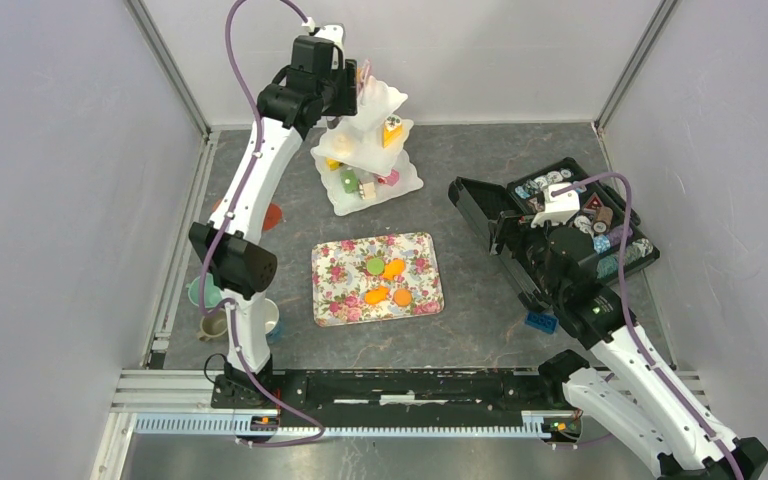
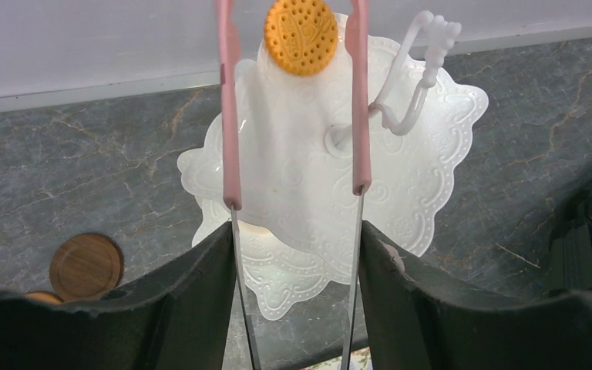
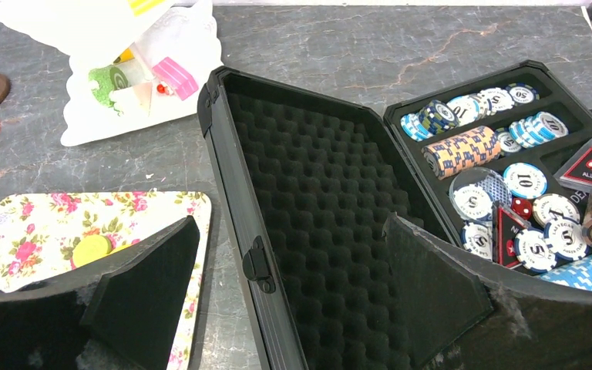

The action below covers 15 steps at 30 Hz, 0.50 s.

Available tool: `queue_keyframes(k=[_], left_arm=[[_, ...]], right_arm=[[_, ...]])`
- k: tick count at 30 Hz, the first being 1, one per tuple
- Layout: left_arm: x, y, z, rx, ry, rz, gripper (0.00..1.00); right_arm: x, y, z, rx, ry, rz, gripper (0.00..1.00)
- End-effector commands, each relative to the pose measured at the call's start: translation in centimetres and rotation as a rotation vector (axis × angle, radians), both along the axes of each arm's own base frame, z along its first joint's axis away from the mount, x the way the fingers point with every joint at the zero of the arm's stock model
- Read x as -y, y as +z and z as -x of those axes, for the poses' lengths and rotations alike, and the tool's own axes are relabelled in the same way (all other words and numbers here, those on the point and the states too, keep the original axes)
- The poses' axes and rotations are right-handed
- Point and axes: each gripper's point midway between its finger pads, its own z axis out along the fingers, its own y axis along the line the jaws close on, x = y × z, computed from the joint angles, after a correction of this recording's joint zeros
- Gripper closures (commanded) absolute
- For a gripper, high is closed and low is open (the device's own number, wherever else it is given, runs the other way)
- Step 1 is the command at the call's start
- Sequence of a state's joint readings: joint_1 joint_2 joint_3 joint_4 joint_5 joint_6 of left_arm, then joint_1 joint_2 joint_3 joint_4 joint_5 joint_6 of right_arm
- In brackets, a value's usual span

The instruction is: Serve the afternoon tea

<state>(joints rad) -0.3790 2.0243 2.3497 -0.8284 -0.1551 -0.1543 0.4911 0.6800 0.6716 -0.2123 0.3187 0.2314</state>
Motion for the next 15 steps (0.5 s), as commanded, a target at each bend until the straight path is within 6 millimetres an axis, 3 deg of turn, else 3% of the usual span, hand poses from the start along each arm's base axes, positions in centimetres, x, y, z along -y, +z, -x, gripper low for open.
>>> queue_keyframes(k=[1,9,15], left_arm=[[-0.7,4.6,0.5,0.117,-0.024,-0.018,0.36],[-3.1,7.8,2.0,0.185,0.072,-0.033,0.37],[-3.7,9.5,3.1,0.235,0.076,-0.024,0.40]], right_arm=[[-0.4,2.5,-0.2,0.056,0.002,-0.052,0.02],[-1.0,3.0,-0.4,0.060,0.030,-0.054,0.02],[-1.3,3.1,-0.7,0.062,0.037,-0.052,0.02]])
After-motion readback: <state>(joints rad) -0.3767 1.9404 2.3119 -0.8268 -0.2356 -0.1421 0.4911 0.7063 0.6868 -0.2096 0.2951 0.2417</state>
